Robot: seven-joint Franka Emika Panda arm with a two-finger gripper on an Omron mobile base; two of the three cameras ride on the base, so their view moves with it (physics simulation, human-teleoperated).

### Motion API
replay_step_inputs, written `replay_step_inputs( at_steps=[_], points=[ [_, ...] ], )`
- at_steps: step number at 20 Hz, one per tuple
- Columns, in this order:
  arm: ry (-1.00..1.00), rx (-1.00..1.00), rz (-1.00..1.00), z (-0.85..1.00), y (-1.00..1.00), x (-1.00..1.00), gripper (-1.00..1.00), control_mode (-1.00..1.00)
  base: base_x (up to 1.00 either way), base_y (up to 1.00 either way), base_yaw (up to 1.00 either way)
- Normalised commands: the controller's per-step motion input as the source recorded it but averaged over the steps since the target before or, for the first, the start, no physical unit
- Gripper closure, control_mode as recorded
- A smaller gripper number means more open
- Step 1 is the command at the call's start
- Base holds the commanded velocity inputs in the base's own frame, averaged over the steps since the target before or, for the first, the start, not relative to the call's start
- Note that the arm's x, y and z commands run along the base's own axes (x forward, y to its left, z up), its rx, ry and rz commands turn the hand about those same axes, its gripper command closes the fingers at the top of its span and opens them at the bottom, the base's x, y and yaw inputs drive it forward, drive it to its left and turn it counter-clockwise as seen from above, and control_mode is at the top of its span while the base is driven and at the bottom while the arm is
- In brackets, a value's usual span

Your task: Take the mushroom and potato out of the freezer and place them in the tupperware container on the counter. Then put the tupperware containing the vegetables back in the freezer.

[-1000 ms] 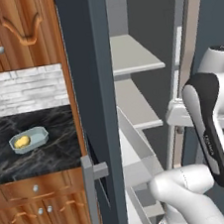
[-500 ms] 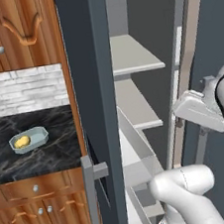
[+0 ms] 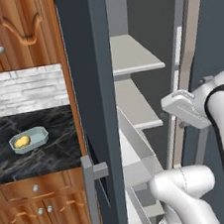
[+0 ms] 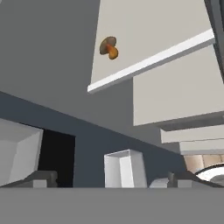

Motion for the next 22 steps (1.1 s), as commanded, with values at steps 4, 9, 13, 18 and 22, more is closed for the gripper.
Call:
replay_step_inputs(
  at_steps=[4,9,13,18,22],
  points=[
    [-0.09,0.0,0.0,0.0,0.16,0.71,-1.0,-1.0,0.0,0.0,0.0],
    [-0.01,0.0,0.0,0.0,0.21,0.67,-1.0,-1.0,0.0,0.0,0.0],
    [0.0,0.0,0.0,0.0,0.29,0.61,-1.0,-1.0,0.0,0.0,0.0],
    [0.0,0.0,0.0,-0.07,0.39,0.53,-1.0,-1.0,0.0,0.0,0.0],
    [0.0,0.0,0.0,-0.2,0.32,0.52,-1.0,-1.0,0.0,0.0,0.0]
  ],
)
